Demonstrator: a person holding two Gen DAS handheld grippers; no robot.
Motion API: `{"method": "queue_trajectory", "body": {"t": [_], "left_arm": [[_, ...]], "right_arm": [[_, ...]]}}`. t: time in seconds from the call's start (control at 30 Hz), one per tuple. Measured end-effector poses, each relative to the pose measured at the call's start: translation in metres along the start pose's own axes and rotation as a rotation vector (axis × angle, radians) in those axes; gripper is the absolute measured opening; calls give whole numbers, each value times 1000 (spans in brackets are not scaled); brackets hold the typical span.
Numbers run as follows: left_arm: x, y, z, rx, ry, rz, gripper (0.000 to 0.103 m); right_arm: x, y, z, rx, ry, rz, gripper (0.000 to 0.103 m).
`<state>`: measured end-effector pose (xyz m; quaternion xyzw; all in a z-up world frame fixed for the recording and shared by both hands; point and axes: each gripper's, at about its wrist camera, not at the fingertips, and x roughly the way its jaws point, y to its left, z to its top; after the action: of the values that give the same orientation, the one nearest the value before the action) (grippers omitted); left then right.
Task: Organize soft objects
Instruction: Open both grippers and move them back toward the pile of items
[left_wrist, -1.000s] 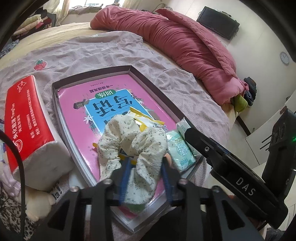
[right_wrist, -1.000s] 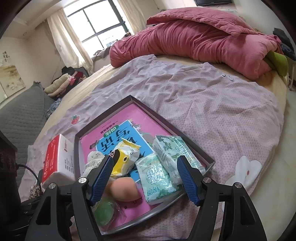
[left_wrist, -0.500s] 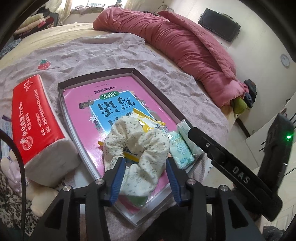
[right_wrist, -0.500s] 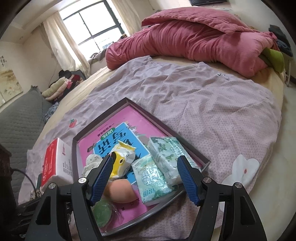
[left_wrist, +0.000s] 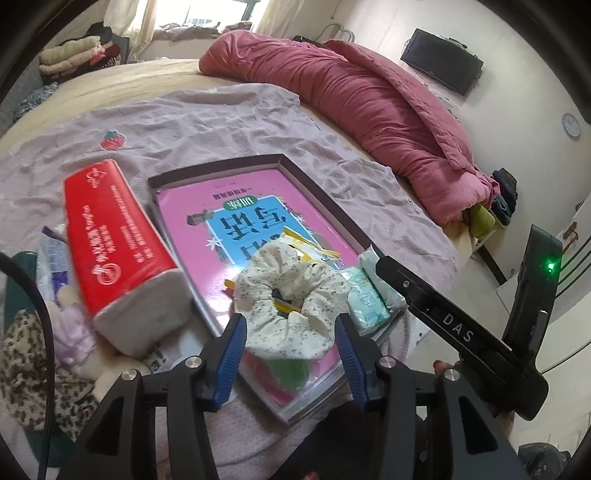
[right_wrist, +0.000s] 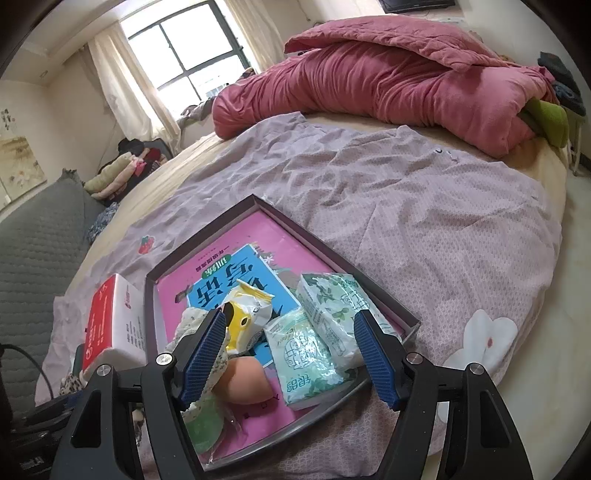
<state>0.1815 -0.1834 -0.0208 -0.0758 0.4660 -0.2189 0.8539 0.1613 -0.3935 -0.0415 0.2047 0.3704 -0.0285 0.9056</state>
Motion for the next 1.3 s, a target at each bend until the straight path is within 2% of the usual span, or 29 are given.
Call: {"method": "queue_trajectory", "body": {"t": [0.5,0.77,1.07,1.3], "left_arm": [[-47,15,-18,-47,-53,63,52],[-78,36,-36,-91,-79,101,52],[-133,73,-55,-153,-152,161,52],[-160,114,-74,-235,-177,202,52]], "right_arm": [[-17,31,-3,-145,-80,-16,74],[-40,48,-5,-215,-162,-28,74],[-63,82,-13,-249,-172,55,74],[-72,119,-31,-329,-140,122,74]]}}
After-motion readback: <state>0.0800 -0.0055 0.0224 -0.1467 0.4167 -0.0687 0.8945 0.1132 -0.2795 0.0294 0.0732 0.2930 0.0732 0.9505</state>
